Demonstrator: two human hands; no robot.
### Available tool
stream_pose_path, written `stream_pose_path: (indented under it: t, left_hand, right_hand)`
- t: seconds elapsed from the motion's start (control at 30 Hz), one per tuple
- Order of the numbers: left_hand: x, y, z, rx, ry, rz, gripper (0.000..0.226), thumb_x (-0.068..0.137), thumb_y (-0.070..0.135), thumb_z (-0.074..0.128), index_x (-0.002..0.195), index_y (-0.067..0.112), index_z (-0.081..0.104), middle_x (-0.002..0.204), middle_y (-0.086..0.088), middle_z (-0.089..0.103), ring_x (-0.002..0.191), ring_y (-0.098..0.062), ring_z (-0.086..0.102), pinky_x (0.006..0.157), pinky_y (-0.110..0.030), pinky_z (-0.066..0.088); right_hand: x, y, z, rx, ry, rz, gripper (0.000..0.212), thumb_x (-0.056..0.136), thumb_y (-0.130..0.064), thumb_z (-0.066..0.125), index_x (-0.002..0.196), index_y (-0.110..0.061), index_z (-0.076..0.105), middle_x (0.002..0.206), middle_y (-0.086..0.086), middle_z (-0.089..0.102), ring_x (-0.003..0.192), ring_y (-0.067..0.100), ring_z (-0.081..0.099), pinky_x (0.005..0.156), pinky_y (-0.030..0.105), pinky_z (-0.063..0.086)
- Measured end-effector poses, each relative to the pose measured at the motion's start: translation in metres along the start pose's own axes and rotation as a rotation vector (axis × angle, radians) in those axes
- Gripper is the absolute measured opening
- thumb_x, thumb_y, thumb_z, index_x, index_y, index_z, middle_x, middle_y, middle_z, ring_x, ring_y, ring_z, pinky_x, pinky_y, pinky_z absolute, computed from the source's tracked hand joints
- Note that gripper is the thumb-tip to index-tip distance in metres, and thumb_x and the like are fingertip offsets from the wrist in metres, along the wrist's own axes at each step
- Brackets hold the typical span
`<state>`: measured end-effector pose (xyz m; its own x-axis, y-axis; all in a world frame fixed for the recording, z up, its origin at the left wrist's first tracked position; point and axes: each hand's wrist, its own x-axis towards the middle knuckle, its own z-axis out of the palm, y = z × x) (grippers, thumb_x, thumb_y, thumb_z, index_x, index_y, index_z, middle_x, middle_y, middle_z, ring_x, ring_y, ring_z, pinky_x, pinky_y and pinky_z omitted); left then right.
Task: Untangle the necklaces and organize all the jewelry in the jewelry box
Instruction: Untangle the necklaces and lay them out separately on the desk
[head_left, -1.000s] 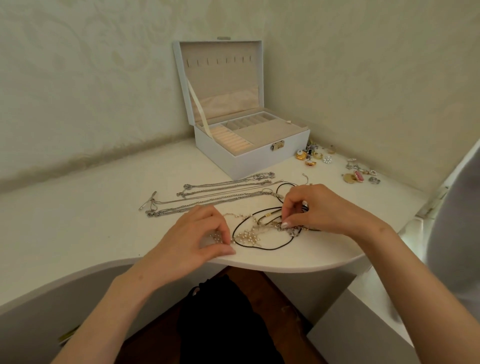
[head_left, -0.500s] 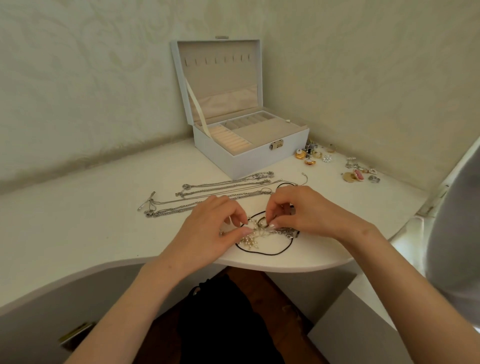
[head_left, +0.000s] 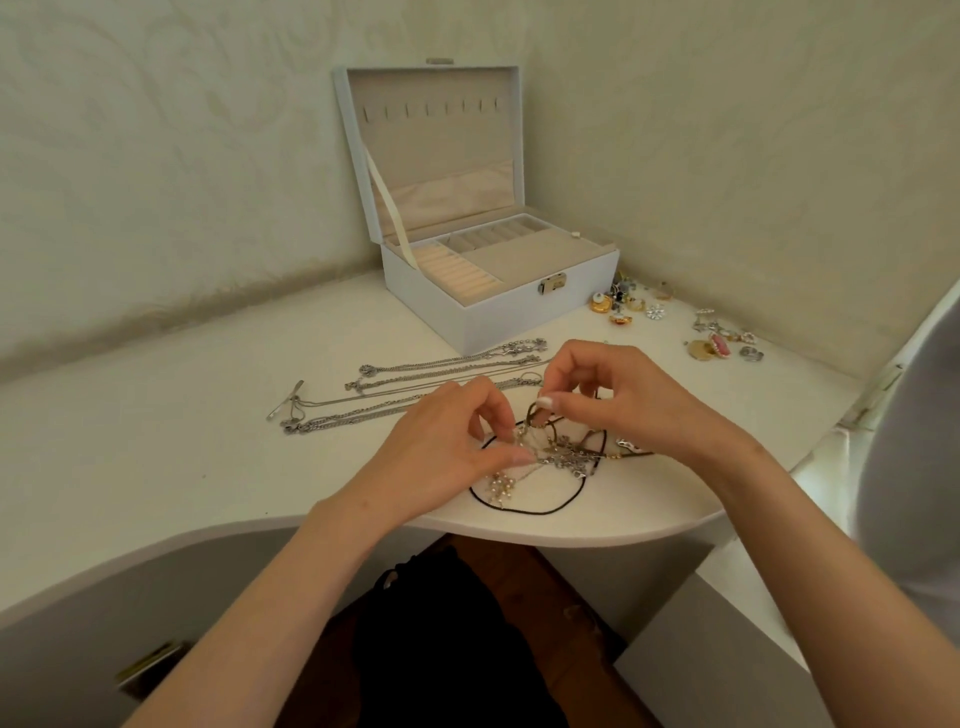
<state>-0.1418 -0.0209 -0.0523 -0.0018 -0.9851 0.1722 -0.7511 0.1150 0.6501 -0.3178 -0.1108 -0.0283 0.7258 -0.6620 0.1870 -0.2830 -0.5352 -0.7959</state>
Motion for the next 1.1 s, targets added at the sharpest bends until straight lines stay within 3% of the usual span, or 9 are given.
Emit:
stream_pose_path:
  t: [0.13,0.27,0.4,0.43,0.53,0.7,0.8,0.93,1.1]
  left_hand:
    - [0.006,0.004,0.004,-0.030,0.021,-0.026,0.023,0.074,0.036,0.074,0.085,0.032,0.054,0.083,0.016,0.064,0.074,-0.007,0.053,0.071,-0.027,0.044]
    - [0.008,0.002,0.006,0.037,0.012,-0.026,0.014,0.078,0.030,0.072,0.078,0.032,0.058,0.080,0.014,0.062,0.074,-0.005,0.051,0.069,-0.024,0.041]
    - [0.006,0.000,0.004,-0.150,0.054,-0.040,0.008,0.082,0.020,0.068,0.078,0.022,0.061,0.081,0.010,0.066,0.073,0.000,0.055,0.066,-0.017,0.040]
    - [0.005,0.000,0.004,-0.224,0.059,-0.050,0.009,0.083,0.018,0.067,0.079,0.019,0.060,0.082,0.007,0.068,0.072,0.001,0.057,0.065,-0.015,0.041]
    - [0.002,0.000,0.001,-0.463,0.075,-0.088,0.011,0.083,0.007,0.066,0.078,0.009,0.056,0.086,0.005,0.072,0.070,-0.003,0.061,0.063,-0.014,0.045]
    - [0.000,0.000,-0.001,-0.656,0.084,-0.101,0.017,0.080,-0.001,0.066,0.072,0.008,0.054,0.096,0.001,0.070,0.080,-0.002,0.066,0.063,-0.014,0.048]
    - [0.000,-0.003,-0.002,-0.676,0.088,-0.086,0.019,0.079,-0.004,0.066,0.070,0.008,0.054,0.099,-0.001,0.069,0.085,-0.004,0.066,0.068,-0.016,0.051]
    - [-0.003,-0.004,-0.001,-0.683,0.076,-0.054,0.019,0.079,-0.008,0.065,0.071,0.005,0.053,0.097,0.002,0.072,0.082,-0.006,0.066,0.073,-0.020,0.054]
    - [-0.005,-0.007,-0.003,-0.693,0.057,-0.022,0.019,0.080,-0.005,0.066,0.071,0.005,0.053,0.103,0.007,0.072,0.087,-0.008,0.068,0.077,-0.025,0.055]
  right_hand:
    - [0.000,0.000,-0.001,0.114,0.011,0.005,0.006,0.086,-0.011,0.066,0.086,-0.008,0.061,0.081,0.003,0.073,0.085,0.024,0.066,0.083,0.041,0.050]
    - [-0.001,0.001,-0.005,0.127,0.048,-0.001,0.007,0.083,-0.011,0.070,0.081,-0.011,0.063,0.088,0.007,0.068,0.077,0.013,0.059,0.076,0.033,0.046]
    - [-0.002,0.006,-0.008,0.059,-0.047,0.030,0.009,0.080,-0.026,0.067,0.076,-0.018,0.067,0.084,0.003,0.070,0.086,0.030,0.060,0.080,0.040,0.047]
    - [-0.002,0.006,-0.008,0.055,-0.058,0.037,0.012,0.083,-0.026,0.068,0.076,-0.016,0.068,0.081,0.003,0.070,0.083,0.030,0.062,0.080,0.039,0.048]
    - [0.000,0.007,-0.003,0.099,0.002,0.023,0.004,0.083,-0.013,0.069,0.080,-0.013,0.067,0.070,0.003,0.068,0.067,0.011,0.060,0.069,0.020,0.047]
    - [0.004,0.008,0.005,0.036,-0.022,-0.027,0.039,0.077,0.002,0.071,0.102,-0.027,0.066,0.099,-0.015,0.063,0.069,0.006,0.053,0.066,0.023,0.043]
    - [0.005,0.010,0.008,0.057,-0.030,-0.040,0.050,0.076,0.006,0.069,0.109,-0.031,0.063,0.096,-0.020,0.064,0.067,0.002,0.052,0.065,0.019,0.044]
    - [0.007,0.013,0.010,0.140,0.071,-0.045,0.031,0.075,0.006,0.070,0.087,-0.022,0.069,0.080,0.004,0.065,0.068,0.006,0.052,0.067,0.018,0.044]
    - [0.000,0.015,0.005,0.195,0.068,-0.100,0.011,0.080,-0.001,0.065,0.083,-0.011,0.069,0.081,0.002,0.065,0.079,0.019,0.060,0.074,0.023,0.048]
